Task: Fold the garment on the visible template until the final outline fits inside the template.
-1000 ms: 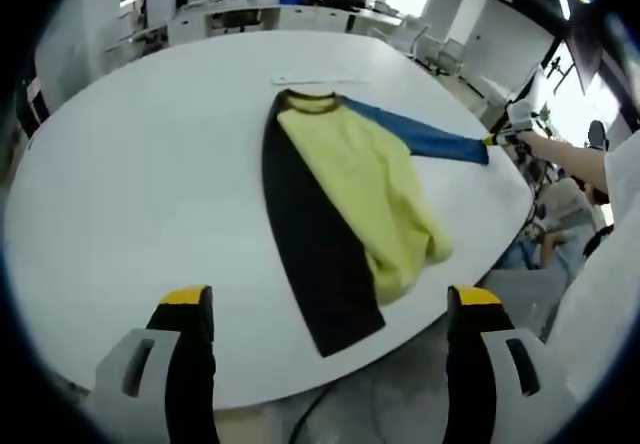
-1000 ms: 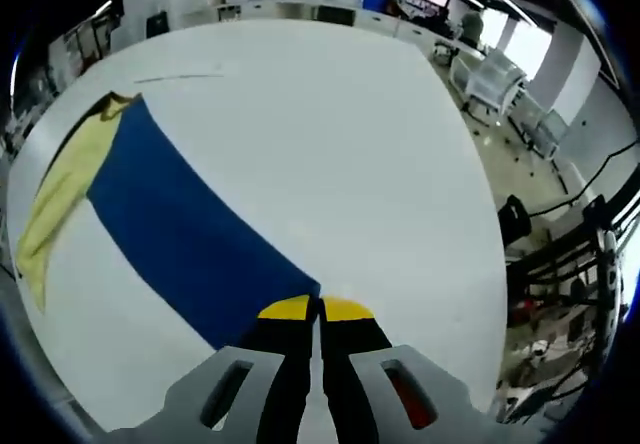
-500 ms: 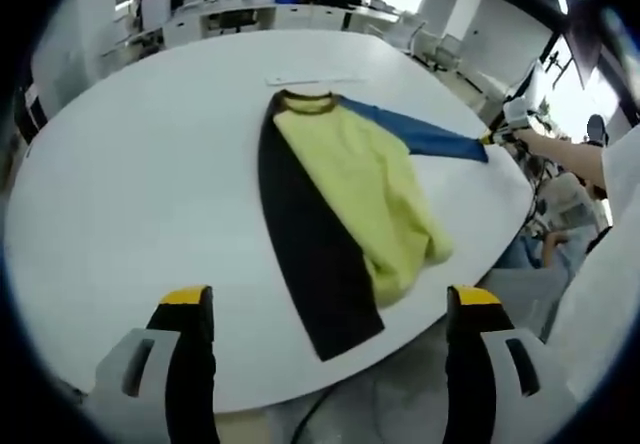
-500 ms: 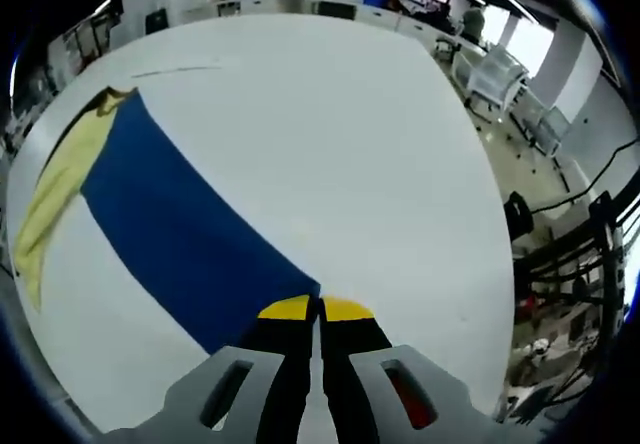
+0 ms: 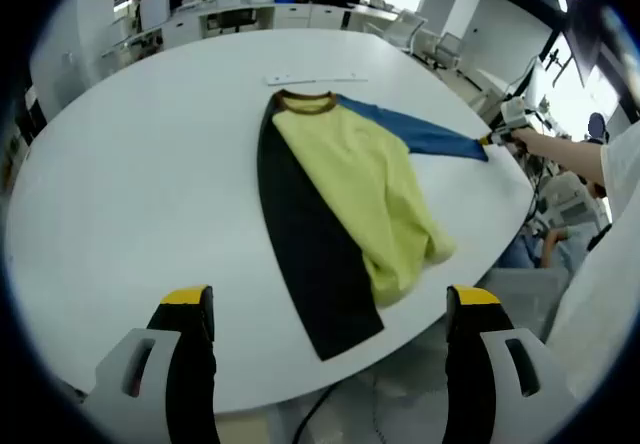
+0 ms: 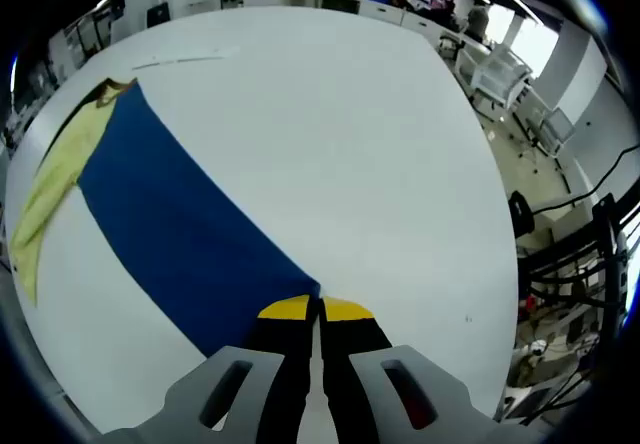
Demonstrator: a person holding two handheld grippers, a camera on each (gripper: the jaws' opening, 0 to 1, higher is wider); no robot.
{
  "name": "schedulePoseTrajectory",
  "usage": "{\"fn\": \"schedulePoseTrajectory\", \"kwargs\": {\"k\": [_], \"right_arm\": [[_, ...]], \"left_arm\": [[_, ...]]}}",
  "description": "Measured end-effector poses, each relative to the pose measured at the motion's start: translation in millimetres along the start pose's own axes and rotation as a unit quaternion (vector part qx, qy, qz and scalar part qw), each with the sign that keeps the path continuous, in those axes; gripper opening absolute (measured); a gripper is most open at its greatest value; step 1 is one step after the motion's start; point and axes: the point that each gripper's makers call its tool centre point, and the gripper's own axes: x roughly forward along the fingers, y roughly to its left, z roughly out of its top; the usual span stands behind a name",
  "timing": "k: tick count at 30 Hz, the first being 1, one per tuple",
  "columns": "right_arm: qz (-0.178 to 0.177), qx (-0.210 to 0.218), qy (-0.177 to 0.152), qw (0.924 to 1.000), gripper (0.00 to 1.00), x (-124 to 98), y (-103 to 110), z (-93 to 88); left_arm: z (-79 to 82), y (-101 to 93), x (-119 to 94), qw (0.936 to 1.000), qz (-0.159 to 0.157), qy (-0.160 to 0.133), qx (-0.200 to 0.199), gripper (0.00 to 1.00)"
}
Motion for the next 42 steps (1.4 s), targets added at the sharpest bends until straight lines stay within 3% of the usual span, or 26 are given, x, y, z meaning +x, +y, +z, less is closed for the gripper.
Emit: {"fn": "schedulePoseTrajectory", "kwargs": {"k": [27, 42], "right_arm": [[0.002, -0.004, -0.006, 1.0, 0.03, 1, -3, 0.1], [-0.01, 0.016, -0.021, 0.9996, 0.08, -7, -16, 1.7]], "left_arm": [[3.0, -0.7, 1, 1.0, 0.002, -0.001, 0.002, 0.92], [7.1, -3.5, 0, 1.0, -0.003, -0.006, 0.007, 0.92]]}}
